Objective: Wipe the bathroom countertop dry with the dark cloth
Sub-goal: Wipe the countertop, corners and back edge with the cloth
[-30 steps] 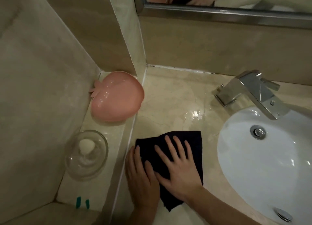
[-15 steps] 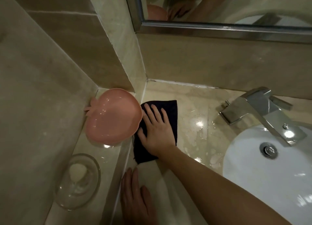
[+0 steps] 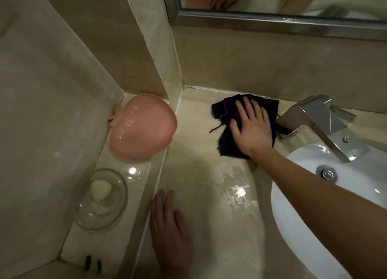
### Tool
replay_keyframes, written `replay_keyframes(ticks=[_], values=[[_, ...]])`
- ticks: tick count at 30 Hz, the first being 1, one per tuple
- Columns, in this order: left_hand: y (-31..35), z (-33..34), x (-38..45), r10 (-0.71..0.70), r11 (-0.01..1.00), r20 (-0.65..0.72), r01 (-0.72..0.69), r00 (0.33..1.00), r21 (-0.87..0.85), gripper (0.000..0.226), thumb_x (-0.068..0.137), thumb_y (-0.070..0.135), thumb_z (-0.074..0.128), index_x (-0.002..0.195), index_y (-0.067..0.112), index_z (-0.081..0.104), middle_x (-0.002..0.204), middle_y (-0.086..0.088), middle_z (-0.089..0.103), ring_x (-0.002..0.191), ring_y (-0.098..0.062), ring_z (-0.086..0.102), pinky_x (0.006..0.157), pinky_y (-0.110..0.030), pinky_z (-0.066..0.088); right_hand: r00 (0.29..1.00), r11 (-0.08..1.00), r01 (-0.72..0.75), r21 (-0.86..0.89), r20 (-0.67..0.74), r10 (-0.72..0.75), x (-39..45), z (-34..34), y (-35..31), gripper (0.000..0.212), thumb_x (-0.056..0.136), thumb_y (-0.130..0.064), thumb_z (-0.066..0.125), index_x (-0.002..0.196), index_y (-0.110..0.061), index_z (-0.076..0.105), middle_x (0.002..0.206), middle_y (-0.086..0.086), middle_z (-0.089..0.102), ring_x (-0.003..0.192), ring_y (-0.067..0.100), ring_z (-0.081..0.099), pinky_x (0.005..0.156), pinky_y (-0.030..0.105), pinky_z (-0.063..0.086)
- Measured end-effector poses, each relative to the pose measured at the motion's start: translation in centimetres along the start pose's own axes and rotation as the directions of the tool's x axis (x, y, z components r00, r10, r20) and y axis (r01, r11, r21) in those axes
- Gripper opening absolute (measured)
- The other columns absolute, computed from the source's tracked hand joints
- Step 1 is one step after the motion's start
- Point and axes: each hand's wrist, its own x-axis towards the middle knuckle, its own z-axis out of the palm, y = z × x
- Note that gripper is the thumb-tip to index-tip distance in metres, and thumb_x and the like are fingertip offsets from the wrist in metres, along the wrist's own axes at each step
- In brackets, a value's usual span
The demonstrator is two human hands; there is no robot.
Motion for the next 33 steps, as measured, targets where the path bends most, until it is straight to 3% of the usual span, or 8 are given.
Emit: replay_keyframes(ticks=[5,9,13,18,21,26,33], values=[[0.4,-0.3,0.0,-0.025,1.000,0.030,0.025,0.999,0.005,0.048,0.097,0.021,0.035,0.136,0.006,0.059,0.147,-0.012,0.051,0.137,-0.033,0.043,0.115,-0.041,0.031,0.999,0.998,-0.042,0.049,-0.026,0.043,-9.7,0.7,-3.8,0.062,0.100,-0.041,0.036,0.156,-0.016,0.034,0.164,0.009,0.027,0.153,0.028,0.021,0.125,0.046,0.013],[0.0,-0.2,0.0,-0.027,0.999,0.049,0.025,0.998,0.034,0.049,0.097,0.021,0.034,0.136,0.003,0.057,0.147,-0.016,0.050,0.137,-0.035,0.043,0.116,-0.042,0.030,0.993,0.993,0.106,0.047,0.046,-0.108,-20.1,1.8,-7.8,0.063,0.095,-0.040,0.046,0.152,-0.016,0.042,0.164,0.008,0.028,0.151,0.028,0.026,0.121,0.050,0.021],[0.3,-0.2,0.0,-0.033,0.995,0.082,0.024,0.996,0.102,0.051,0.098,0.023,0.030,0.140,0.004,0.051,0.148,-0.017,0.048,0.138,-0.034,0.039,0.112,-0.050,0.037,0.971,0.980,0.197,0.014,0.133,-0.197,-23.4,2.5,-9.9,0.064,0.093,-0.042,0.046,0.153,-0.019,0.041,0.164,0.007,0.028,0.151,0.028,0.027,0.119,0.049,0.019],[0.1,-0.1,0.0,-0.010,0.996,0.047,0.006,0.999,0.085,0.050,0.099,0.024,0.033,0.135,-0.003,0.054,0.144,-0.021,0.051,0.132,-0.041,0.048,0.105,-0.058,0.044,0.896,0.908,0.416,0.055,0.146,-0.419,-19.8,2.5,-8.4,0.062,0.099,-0.044,0.042,0.156,-0.022,0.034,0.166,0.004,0.022,0.153,0.025,0.022,0.122,0.046,0.014],[0.5,-0.1,-0.1,-0.033,0.999,0.018,0.032,0.999,0.035,0.048,0.099,0.023,0.034,0.135,0.000,0.056,0.145,-0.017,0.052,0.134,-0.038,0.047,0.107,-0.053,0.042,0.875,0.885,0.461,0.060,0.133,-0.465,-15.1,2.5,-7.7,0.061,0.100,-0.043,0.038,0.157,-0.023,0.031,0.167,0.003,0.021,0.154,0.023,0.019,0.124,0.045,0.011],[0.6,-0.1,-0.1,-0.016,1.000,-0.001,0.016,1.000,-0.007,0.046,0.098,0.017,0.037,0.134,0.002,0.059,0.147,-0.015,0.051,0.136,-0.037,0.046,0.111,-0.050,0.038,0.918,0.922,0.386,0.040,0.078,-0.388,-6.5,1.9,-5.0,0.060,0.098,-0.042,0.039,0.155,-0.026,0.037,0.165,0.003,0.028,0.152,0.026,0.023,0.125,0.044,0.012],[0.3,0.0,0.0,-0.059,0.998,0.019,0.059,0.998,-0.005,0.046,0.095,0.015,0.037,0.134,0.006,0.060,0.148,-0.012,0.050,0.139,-0.033,0.044,0.111,-0.051,0.039,0.989,0.989,0.150,-0.003,-0.020,-0.150,2.0,1.1,-2.3,0.060,0.100,-0.043,0.033,0.155,-0.021,0.036,0.164,0.009,0.029,0.150,0.031,0.025,0.123,0.047,0.013]])
